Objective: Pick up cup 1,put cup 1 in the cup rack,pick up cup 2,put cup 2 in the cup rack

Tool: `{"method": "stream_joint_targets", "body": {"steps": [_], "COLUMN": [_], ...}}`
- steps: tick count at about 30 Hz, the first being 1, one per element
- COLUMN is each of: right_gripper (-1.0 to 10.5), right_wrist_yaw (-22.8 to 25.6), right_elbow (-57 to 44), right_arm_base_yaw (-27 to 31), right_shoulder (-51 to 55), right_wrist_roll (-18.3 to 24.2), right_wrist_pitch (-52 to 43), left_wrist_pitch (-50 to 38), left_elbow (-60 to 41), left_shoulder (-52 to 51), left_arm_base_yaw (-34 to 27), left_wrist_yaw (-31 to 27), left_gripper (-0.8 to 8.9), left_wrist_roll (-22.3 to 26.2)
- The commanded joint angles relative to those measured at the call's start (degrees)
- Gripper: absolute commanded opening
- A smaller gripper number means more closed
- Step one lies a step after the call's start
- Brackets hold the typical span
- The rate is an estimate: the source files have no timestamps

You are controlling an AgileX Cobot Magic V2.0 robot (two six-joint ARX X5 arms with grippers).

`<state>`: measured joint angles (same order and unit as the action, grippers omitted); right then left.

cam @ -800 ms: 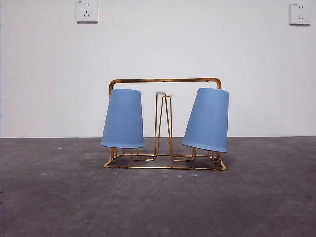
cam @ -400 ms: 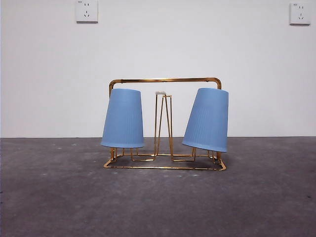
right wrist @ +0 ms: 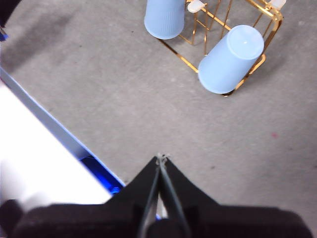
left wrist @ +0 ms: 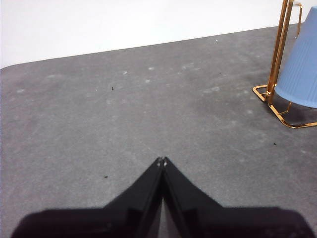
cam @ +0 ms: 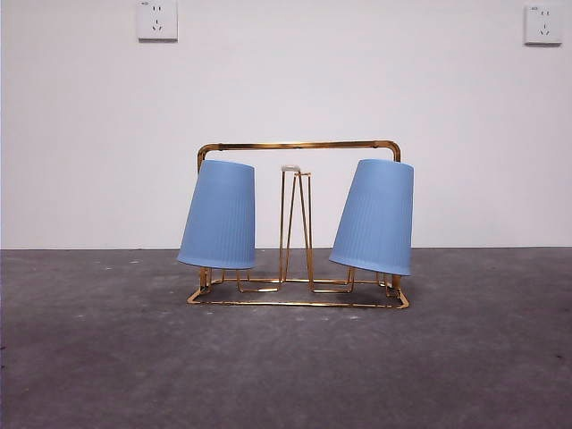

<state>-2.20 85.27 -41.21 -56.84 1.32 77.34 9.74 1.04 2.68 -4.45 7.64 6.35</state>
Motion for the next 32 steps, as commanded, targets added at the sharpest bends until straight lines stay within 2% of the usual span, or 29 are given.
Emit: {"method": "stream_joint_targets", "body": {"steps": [1,6,9,13,17,19,22,27,32], "right_gripper": [0.0,0.0,0.0,0.0,0.0,0.0,0.0,0.0,0.0], "right_wrist_yaw": [2.93,4.57,4.57,4.57,4.57,4.52,2.29,-6.12,-7.43], "right_elbow": [-0.26,-0.26,-0.28,-0.55,-2.34,-4.68,-10.97,-26.43,-46.01], "right_arm_base_yaw": [0.57,5.31,11.72,22.77,31.76,34.47,37.90,42.40,43.98], "right_shoulder": [0.68,4.28,8.13,14.99,21.24,23.85,28.28,36.54,44.54], "right_wrist_roll": [2.80,3.69,3.69,2.99,4.87,6.01,6.21,4.31,-0.42], "right_wrist_pitch": [0.11,-0.11,-1.27,-7.28,-15.45,-19.76,-27.98,-42.01,-56.59], "left_wrist_pitch": [-0.46,-0.46,-0.46,-0.46,-0.46,-0.46,-0.46,-0.46,-0.46], "left_elbow": [-0.57,-0.57,-0.55,-0.55,-0.55,-0.55,-0.55,-0.55,-0.55], "left_shoulder": [0.37,0.87,0.96,0.98,1.09,1.09,1.09,1.09,1.09], "left_arm_base_yaw": [-0.17,-0.17,-0.17,-0.17,-0.17,-0.17,-0.17,-0.17,-0.17], "left_wrist_yaw": [0.02,0.02,0.02,0.02,0.02,0.02,0.02,0.02,0.02], "left_gripper": [-0.01,-0.02,-0.02,-0.02,-0.02,-0.02,-0.01,-0.02,-0.01], "left_wrist_roll": [-0.39,-0.39,-0.39,-0.39,-0.39,-0.39,-0.39,-0.39,-0.39]}}
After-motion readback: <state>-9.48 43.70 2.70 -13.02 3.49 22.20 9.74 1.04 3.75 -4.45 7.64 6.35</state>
